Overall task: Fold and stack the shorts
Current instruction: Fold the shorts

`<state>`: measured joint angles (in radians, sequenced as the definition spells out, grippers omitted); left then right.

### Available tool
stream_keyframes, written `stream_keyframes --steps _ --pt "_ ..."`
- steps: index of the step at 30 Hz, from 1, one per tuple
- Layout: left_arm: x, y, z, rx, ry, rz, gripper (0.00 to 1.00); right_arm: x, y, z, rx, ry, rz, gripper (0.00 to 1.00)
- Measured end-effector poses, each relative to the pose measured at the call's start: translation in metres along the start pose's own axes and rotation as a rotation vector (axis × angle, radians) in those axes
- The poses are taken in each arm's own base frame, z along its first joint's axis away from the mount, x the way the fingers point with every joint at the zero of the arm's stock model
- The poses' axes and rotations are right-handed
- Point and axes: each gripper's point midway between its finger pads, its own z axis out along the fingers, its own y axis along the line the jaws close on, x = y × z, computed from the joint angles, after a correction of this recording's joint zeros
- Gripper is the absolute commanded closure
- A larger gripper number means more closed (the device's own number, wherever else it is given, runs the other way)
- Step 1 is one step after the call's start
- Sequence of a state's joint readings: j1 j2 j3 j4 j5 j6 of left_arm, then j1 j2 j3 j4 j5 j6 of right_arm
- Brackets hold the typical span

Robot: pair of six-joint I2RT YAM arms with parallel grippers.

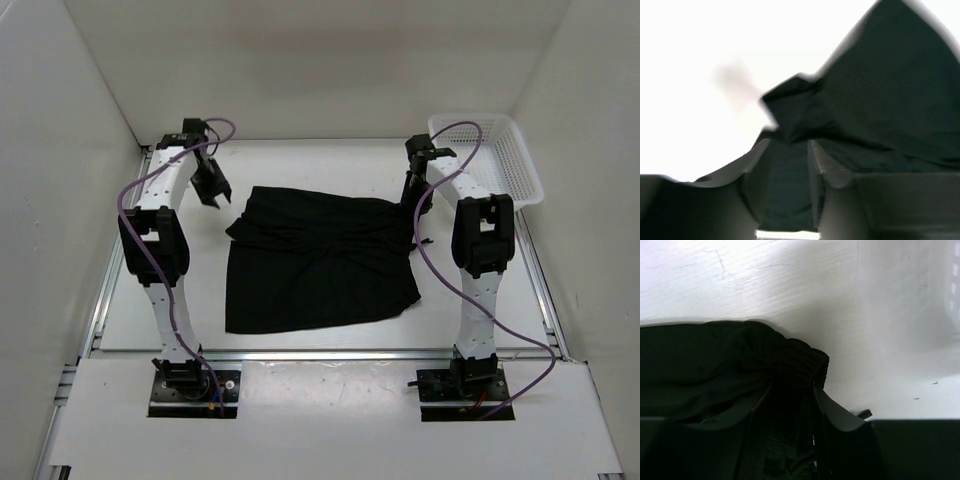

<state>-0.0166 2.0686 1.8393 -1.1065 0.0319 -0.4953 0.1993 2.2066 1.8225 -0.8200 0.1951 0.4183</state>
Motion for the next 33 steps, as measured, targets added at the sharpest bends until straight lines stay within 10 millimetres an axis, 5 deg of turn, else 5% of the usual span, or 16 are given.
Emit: stream_keyframes --steps 5,8,10,14,17,23,30,33 --pt "-0.056 -0.052 -0.024 0.098 -0.155 0.048 0.55 -0.005 0.0 -0.011 -0.009 -0.025 0.0 0.58" --pt "-0.075 -0.08 -0.008 0.135 -0.181 0.084 0.4 -0.006 0.0 -0.012 -0.007 -0.027 -0.001 0.58" --pt "-0.075 -0.089 0.018 0.135 -0.154 0.101 0.38 -0.006 0.0 -0.012 -0.007 -0.027 -0.001 0.58" --pt "-0.05 -0.077 0.075 0.075 -0.023 0.104 0.38 -0.006 0.0 -0.012 -0.007 -0.027 -0.001 0.58" --pt "-0.035 -0.067 0.095 0.042 0.043 0.106 0.45 -0.006 0.0 -0.012 -0.007 -0.027 -0.001 0.58" --pt "-0.034 -0.065 0.098 0.05 0.053 0.111 0.75 -0.005 0.0 -0.011 -0.006 -0.026 -0.001 0.58" --pt "-0.032 -0.068 0.099 0.061 0.059 0.122 0.61 -0.005 0.0 -0.011 -0.006 -0.025 -0.001 0.58" --pt "-0.031 -0.069 0.1 0.062 0.061 0.119 0.8 -0.005 0.0 -0.011 -0.006 -0.025 -0.001 0.58"
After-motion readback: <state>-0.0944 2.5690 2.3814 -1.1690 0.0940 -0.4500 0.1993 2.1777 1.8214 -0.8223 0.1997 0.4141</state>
